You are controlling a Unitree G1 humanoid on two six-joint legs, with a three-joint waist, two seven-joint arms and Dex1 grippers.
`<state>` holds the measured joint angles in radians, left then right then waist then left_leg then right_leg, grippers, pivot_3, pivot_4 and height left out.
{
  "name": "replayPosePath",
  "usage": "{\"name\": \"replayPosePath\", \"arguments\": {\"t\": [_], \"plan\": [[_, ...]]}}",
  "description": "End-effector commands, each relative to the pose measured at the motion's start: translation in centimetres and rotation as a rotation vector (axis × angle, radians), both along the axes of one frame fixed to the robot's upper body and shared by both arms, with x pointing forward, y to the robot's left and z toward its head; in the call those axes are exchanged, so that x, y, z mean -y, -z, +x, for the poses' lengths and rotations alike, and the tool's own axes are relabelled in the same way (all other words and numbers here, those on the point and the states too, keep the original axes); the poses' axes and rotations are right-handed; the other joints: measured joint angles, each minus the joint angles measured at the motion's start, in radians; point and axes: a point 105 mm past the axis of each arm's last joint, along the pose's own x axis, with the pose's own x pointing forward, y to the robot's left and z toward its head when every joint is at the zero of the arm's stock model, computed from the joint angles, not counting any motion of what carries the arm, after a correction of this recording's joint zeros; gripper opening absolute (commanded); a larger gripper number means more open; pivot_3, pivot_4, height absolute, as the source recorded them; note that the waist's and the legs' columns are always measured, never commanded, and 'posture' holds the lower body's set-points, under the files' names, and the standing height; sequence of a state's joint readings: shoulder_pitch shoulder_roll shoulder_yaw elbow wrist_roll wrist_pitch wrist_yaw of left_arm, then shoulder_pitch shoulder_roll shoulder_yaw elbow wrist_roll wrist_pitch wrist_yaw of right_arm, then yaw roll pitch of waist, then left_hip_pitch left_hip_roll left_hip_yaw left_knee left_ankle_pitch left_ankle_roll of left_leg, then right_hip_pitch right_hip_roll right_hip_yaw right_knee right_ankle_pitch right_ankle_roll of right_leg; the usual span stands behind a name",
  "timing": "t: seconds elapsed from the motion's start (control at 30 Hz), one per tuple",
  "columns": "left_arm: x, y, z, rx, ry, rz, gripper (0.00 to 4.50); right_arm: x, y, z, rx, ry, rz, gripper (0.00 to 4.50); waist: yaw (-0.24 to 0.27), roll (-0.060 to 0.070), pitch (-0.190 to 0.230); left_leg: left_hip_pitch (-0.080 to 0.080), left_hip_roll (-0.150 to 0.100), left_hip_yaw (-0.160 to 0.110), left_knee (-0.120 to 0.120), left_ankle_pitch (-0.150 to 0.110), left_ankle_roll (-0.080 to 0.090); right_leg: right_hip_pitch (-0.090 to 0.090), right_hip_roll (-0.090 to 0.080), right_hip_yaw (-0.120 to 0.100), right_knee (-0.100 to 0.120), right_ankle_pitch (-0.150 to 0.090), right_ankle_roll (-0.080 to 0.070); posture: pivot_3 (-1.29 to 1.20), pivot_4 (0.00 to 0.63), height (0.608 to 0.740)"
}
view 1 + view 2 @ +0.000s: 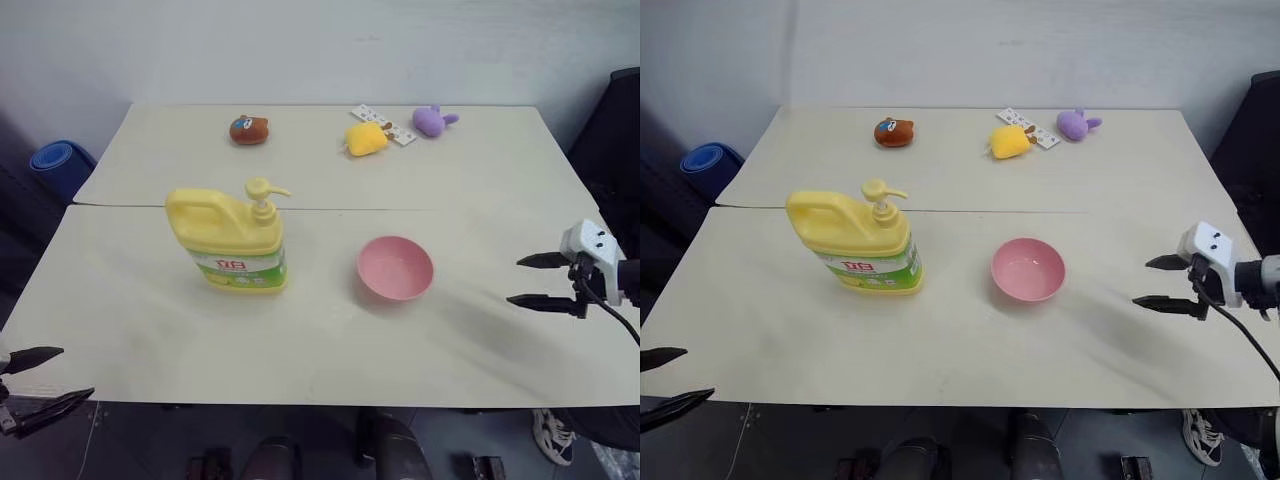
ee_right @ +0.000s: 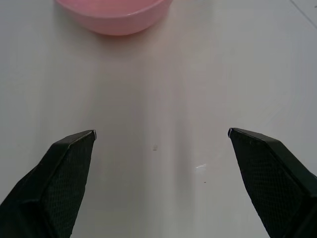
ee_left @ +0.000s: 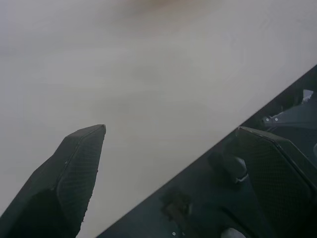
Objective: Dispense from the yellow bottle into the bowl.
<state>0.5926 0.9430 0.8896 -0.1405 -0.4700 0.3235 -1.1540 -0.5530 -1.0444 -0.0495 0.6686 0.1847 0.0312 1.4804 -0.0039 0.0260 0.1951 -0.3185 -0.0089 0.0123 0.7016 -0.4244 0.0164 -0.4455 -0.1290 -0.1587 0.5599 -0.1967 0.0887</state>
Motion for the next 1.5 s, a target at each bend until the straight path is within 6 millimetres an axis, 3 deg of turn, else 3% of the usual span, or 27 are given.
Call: {"name": "replayPosePath", "arguments": {"t": [0.03,0.17,0.33,0.63,0.73,0.83,1.0,1.13,1.23,1.33,1.5], "plan": [[-0.1,-1.3,0.5,0.046,-0.009,-0.002,4.5,-0.5,-1.3,0.2,0.058,-0.009,0.018,4.48,0.0,0.0,0.0,0.0,0.0,0.0,0.0,0.0,0.0,0.0,0.0,0.0,0.0,0.0,0.0,0.0,0.15,0.74],[0.4,-2.0,1.5,0.095,-0.039,-0.05,4.5,-1.1,-1.6,0.4,0.075,0.009,0.041,4.48,0.0,0.0,0.0,0.0,0.0,0.0,0.001,0.0,0.0,0.0,0.0,0.001,0.001,0.001,0.0,0.0,0.15,0.74],[2.6,-3.5,2.3,0.115,0.023,-0.143,4.5,-2.4,-1.9,-0.3,0.06,-0.021,0.067,4.48,0.002,0.0,0.0,0.001,0.001,0.0,0.001,0.0,0.0,0.0,0.0,0.001,0.001,0.001,0.0,0.0,0.15,0.74],[12.4,-7.2,3.3,0.076,0.431,-0.279,4.5,-9.2,-3.2,-0.9,0.07,-0.145,0.11,4.48,0.003,0.0,0.0,0.001,0.001,-0.005,0.008,-0.001,-0.002,0.0,0.0,0.005,0.007,0.001,-0.001,0.0,0.15,0.74],[16.2,-7.9,3.6,0.081,0.609,-0.25,4.5,-12.5,-2.1,-0.7,0.076,-0.186,0.086,4.48,0.003,0.0,0.0,0.001,0.001,-0.005,0.013,-0.001,-0.003,0.0,0.001,0.006,0.01,0.002,-0.003,0.0,0.15,0.74],[18.3,-8.2,3.6,0.068,0.723,-0.246,4.5,-15.0,-1.2,-0.8,0.066,-0.206,0.09,4.48,0.003,0.0,0.0,0.002,0.001,-0.004,0.016,-0.001,-0.004,0.0,0.001,0.011,0.013,0.003,-0.004,0.0,0.15,0.74],[19.6,-7.9,3.9,0.03,0.828,-0.219,4.5,-17.7,0.2,-0.4,0.075,-0.229,0.08,4.48,0.002,-0.001,0.0,0.002,0.002,0.001,0.016,-0.001,-0.005,0.0,0.008,0.015,0.014,0.004,-0.005,0.0,0.15,0.74],[20.2,-7.9,4.5,0.026,0.873,-0.207,4.5,-18.9,1.2,1.4,0.118,-0.187,0.055,4.48,0.001,-0.001,0.0,0.002,0.003,0.005,0.017,-0.001,-0.008,-0.001,0.015,0.019,0.014,0.006,-0.008,0.0,0.15,0.74],[20.4,-8.0,4.7,0.032,0.889,-0.201,4.5,-19.3,2.0,2.1,0.123,-0.173,0.046,3.95,0.0,-0.001,0.0,0.003,0.004,0.007,0.016,-0.001,-0.009,-0.001,0.016,0.021,0.015,0.006,-0.009,0.0,0.15,0.74],[20.4,-8.0,5.0,0.041,0.889,-0.191,4.5,-19.5,2.9,2.3,0.121,-0.175,0.026,2.93,0.0,-0.001,0.0,0.003,0.004,0.01,0.016,-0.001,-0.009,-0.002,0.017,0.022,0.015,0.006,-0.009,0.0,0.15,0.74],[20.2,-8.2,5.0,0.046,0.888,-0.186,4.5,-19.6,3.8,2.6,0.113,-0.169,0.014,2.93,0.0,-0.001,0.0,0.003,0.005,0.016,0.016,-0.001,-0.009,-0.003,0.017,0.022,0.015,0.006,-0.009,0.0,0.15,0.74]]}}
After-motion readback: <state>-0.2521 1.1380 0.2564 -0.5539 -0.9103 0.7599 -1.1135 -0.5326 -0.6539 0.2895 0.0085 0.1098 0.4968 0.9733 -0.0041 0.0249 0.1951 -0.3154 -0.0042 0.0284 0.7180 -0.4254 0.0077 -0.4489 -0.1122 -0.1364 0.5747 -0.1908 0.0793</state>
